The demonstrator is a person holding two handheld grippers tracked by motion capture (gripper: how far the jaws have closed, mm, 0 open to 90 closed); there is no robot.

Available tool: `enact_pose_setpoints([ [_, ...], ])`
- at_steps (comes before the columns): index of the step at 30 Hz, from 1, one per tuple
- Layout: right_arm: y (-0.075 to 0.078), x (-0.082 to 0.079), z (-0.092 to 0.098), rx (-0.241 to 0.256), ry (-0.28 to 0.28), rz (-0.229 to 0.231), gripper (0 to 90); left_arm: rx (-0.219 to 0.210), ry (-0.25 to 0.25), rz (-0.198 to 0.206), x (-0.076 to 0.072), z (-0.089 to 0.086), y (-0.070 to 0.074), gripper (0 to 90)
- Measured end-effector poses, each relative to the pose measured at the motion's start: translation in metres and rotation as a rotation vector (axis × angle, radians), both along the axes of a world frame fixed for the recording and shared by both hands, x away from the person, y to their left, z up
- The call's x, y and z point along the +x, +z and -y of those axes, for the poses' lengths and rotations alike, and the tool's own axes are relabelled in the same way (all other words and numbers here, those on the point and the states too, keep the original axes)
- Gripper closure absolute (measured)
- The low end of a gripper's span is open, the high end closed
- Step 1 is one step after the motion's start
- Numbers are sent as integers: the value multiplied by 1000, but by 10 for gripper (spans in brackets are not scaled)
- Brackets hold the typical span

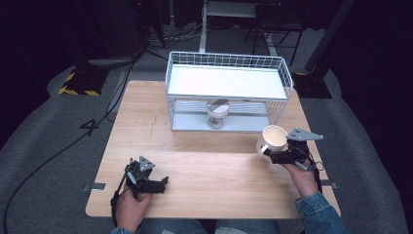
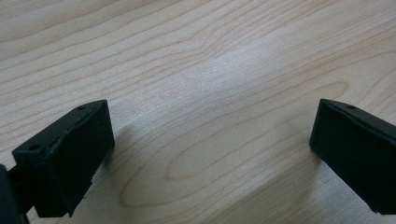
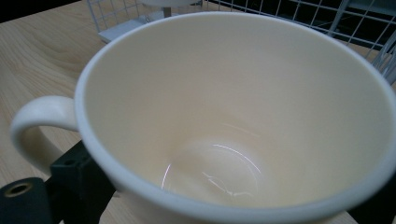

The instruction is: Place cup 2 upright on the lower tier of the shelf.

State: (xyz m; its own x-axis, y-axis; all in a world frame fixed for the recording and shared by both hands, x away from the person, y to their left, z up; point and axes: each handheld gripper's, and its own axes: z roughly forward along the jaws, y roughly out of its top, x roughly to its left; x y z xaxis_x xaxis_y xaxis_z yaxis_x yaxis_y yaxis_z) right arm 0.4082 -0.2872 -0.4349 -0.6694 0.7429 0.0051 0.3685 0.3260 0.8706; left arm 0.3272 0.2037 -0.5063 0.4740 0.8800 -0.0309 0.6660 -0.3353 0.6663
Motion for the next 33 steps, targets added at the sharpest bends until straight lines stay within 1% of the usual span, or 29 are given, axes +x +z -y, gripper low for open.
enact_pose_setpoints([
  [1, 7, -1, -1, 5, 2, -3, 80, 1, -1, 0, 0, 0, 0, 3],
  [2, 7, -1, -1, 5, 2, -3, 80, 1, -1, 0, 0, 0, 0, 2],
  [3, 14, -1, -2, 3, -1, -12, 80, 1, -1, 0, 0, 0, 0, 2],
  [4, 14, -1, -2, 3, -1, -12, 80, 1, -1, 0, 0, 0, 0, 2],
  [5, 20, 0, -4, 7, 3, -15, 80, 0, 0, 0, 0, 0, 0, 3],
  [8, 28, 1, -7, 16, 8, -22, 80, 0, 0, 0, 0, 0, 0, 3],
  [10, 31, 1, -8, 15, 10, -21, 80, 0, -1, 1, 0, 0, 0, 3],
  [11, 36, 2, -11, 9, 16, -16, 80, 1, -1, 0, 0, 0, 0, 3],
  [12, 36, 2, -11, 9, 16, -16, 80, 1, -1, 0, 0, 0, 0, 3],
  [14, 42, 3, -14, 1, 17, -15, 80, 0, -1, 0, 0, 0, 0, 3],
  [15, 48, 5, -17, -3, 20, -14, 80, 1, -2, 2, 0, 0, 0, 3],
  [17, 50, 6, -18, -1, 20, -13, 80, 0, -2, 0, 0, 0, 0, 2],
  [20, 61, 9, -20, 5, 22, -5, 80, -1, -2, 1, 0, 1, 0, 2],
  [22, 67, 10, -22, 1, 25, 0, 80, -1, -2, 1, 0, 1, 0, 3],
  [23, 73, 13, -24, -4, 26, 7, 80, -1, -2, 1, 0, 1, 0, 3],
  [24, 73, 13, -24, -4, 26, 7, 80, -1, -2, 1, 0, 1, 0, 3],
  [25, 80, 15, -25, -5, 25, 11, 80, -1, -2, 1, 1, 1, 0, 2],
  [27, 83, 17, -25, -5, 22, 13, 80, -1, -2, 1, 0, 1, 0, 2],
  [29, 90, 21, -28, -4, 27, 17, 80, -1, -2, 1, 0, 1, 0, 2],
  [30, 90, 21, -28, -4, 27, 17, 80, -1, -2, 1, 0, 1, 0, 3],
  [31, 95, 25, -30, -11, 33, 10, 80, -1, -2, 1, 0, 1, 0, 3],
  [33, 98, 27, -31, -13, 37, 4, 80, -1, -2, 1, 0, 1, 0, 3],
])
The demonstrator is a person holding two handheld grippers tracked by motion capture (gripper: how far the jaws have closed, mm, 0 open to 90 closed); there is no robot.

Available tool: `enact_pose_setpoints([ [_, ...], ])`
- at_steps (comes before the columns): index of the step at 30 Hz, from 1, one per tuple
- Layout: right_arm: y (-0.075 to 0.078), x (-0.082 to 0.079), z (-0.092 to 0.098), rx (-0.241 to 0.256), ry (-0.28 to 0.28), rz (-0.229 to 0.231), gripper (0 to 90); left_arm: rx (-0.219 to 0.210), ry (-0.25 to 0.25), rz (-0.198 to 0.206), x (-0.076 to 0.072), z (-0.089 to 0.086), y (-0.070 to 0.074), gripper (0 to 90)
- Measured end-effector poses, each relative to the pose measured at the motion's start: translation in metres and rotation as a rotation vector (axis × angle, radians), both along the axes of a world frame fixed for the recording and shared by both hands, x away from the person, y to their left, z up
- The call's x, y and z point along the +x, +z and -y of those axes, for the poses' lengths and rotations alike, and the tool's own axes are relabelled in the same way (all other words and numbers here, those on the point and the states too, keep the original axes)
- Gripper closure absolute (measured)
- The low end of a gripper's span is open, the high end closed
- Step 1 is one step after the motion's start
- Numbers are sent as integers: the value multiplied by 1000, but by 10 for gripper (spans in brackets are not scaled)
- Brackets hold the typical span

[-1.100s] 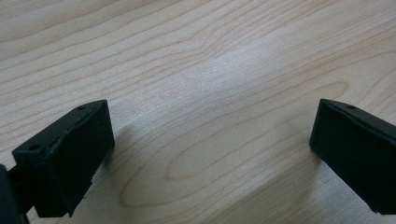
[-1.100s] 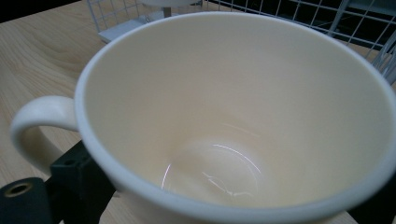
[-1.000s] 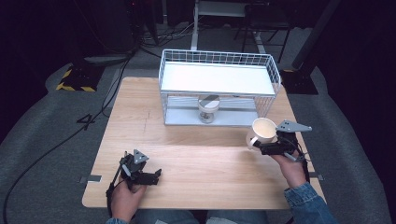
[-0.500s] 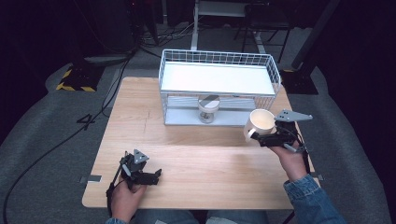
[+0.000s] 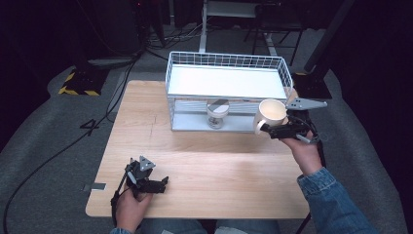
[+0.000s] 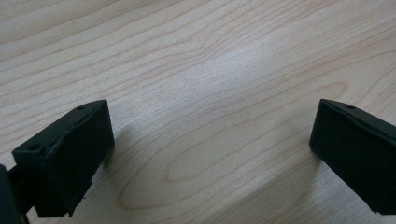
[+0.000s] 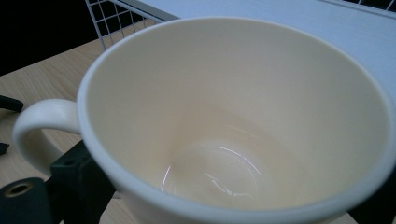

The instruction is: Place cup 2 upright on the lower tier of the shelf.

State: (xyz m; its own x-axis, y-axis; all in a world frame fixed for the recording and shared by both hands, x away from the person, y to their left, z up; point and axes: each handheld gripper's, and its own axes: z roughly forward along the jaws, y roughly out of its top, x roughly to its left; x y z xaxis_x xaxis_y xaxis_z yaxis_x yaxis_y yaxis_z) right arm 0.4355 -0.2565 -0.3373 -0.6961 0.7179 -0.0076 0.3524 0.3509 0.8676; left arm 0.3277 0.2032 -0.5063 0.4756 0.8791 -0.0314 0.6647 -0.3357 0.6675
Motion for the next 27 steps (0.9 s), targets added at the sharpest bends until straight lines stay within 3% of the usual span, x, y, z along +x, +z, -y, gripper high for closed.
enact_pose_setpoints([
  [12, 47, 15, -16, 36, 30, 29, 81, 2, 0, 1, 0, 0, 0, 3],
  [17, 58, 21, -24, 35, 37, 49, 81, 2, -1, -2, 0, 0, 0, 3],
  [27, 75, 49, -48, 34, 24, 67, 81, 3, -1, -2, 0, 0, 0, 3],
])
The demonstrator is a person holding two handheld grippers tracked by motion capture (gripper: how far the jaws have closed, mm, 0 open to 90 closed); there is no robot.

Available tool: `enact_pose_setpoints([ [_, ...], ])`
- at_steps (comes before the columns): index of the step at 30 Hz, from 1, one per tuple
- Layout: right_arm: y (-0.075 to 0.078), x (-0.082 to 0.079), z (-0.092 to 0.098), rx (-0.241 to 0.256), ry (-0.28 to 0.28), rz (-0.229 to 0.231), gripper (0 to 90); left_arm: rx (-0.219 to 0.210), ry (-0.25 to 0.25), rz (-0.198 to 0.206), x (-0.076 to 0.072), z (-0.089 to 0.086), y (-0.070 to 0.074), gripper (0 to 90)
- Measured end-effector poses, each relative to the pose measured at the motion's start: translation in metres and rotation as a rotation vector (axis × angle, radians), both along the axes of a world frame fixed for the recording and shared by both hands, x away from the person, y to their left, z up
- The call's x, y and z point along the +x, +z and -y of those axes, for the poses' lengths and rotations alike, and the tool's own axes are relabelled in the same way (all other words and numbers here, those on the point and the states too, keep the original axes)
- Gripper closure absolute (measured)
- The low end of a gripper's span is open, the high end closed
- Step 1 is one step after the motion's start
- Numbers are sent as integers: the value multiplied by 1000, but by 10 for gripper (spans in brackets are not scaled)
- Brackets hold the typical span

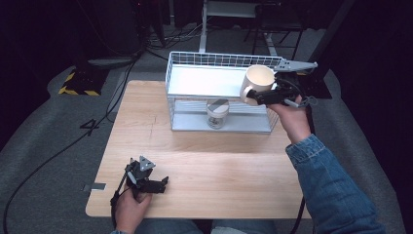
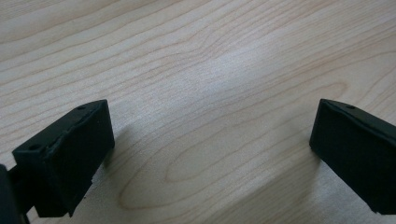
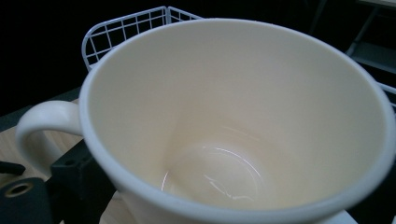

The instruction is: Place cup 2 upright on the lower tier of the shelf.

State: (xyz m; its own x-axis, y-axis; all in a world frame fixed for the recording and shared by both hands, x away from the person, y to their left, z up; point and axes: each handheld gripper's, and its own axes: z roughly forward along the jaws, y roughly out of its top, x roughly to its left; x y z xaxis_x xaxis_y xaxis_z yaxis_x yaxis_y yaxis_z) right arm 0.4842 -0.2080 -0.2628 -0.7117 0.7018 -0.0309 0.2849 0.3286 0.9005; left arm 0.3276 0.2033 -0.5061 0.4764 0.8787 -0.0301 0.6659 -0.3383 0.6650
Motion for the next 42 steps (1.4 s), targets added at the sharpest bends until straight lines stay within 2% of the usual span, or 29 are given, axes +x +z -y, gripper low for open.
enact_pose_setpoints([
  [5, 3, 20, -15, -15, -18, -4, 81, -2, 1, -1, 0, 0, 0, 3],
  [10, 4, 32, -25, -25, -25, -9, 81, 0, 0, 0, 0, 0, 0, 3],
  [15, -1, 46, -37, -44, -56, -13, 81, -2, 1, 0, 0, 0, 0, 3],
  [21, -10, 63, -47, -21, -85, -26, 81, -4, 2, 1, 0, 0, 0, 3],
  [31, -19, 77, -59, -12, -106, -25, 81, -1, 2, 0, 1, 1, 0, 3],
  [42, -26, 83, -62, -13, -116, -29, 81, 0, 2, 0, 1, 0, 0, 3],
])
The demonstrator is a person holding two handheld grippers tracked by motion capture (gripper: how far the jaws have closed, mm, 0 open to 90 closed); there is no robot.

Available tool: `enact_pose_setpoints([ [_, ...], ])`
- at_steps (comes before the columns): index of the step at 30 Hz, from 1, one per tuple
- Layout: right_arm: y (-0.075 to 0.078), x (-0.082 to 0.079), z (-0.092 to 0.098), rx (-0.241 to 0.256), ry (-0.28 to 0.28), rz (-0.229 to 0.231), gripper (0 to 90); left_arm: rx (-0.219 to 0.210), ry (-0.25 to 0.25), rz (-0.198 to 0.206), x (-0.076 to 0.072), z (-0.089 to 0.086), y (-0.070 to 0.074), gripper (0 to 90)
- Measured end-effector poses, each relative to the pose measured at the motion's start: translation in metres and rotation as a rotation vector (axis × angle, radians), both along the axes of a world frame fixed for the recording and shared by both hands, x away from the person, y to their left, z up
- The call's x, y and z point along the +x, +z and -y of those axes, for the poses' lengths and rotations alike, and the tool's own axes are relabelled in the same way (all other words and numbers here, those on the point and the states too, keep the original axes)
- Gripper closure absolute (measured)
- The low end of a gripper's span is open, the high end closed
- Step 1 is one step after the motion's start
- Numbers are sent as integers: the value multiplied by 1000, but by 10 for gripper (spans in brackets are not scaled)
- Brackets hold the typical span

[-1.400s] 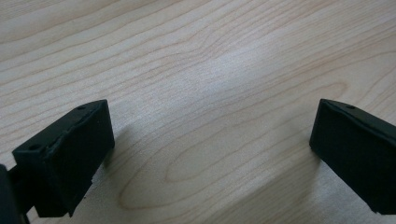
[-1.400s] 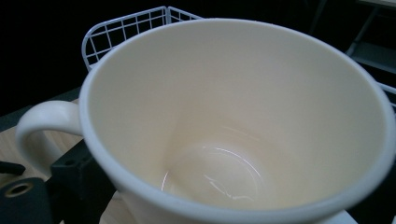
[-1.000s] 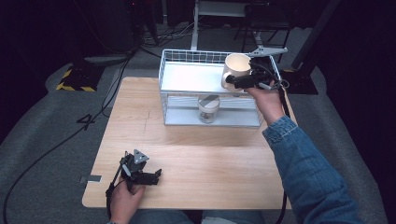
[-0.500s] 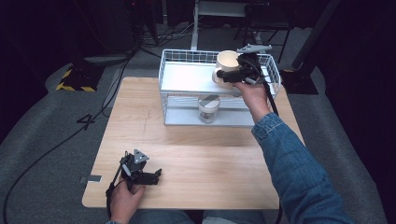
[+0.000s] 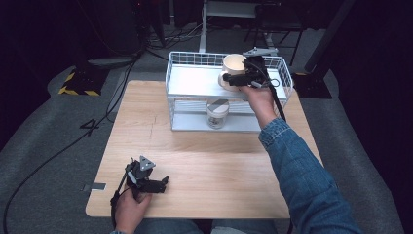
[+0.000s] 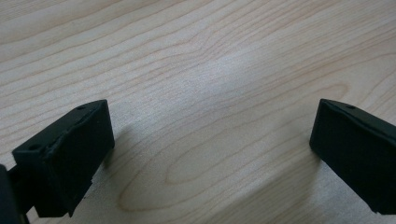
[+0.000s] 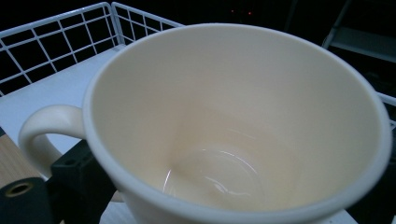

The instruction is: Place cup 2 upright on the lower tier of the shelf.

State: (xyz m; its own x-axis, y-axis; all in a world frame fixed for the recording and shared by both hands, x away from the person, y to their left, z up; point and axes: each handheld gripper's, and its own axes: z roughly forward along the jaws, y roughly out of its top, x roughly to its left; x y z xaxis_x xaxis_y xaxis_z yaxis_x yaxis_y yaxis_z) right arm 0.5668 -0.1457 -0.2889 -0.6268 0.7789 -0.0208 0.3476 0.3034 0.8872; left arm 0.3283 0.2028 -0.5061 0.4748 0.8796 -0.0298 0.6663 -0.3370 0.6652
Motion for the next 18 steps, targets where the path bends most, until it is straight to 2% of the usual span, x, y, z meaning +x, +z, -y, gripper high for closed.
enact_pose_setpoints([
  [18, -3, 5, 2, 19, 6, -9, 80, 1, 0, 0, 0, 0, 0, 3],
])
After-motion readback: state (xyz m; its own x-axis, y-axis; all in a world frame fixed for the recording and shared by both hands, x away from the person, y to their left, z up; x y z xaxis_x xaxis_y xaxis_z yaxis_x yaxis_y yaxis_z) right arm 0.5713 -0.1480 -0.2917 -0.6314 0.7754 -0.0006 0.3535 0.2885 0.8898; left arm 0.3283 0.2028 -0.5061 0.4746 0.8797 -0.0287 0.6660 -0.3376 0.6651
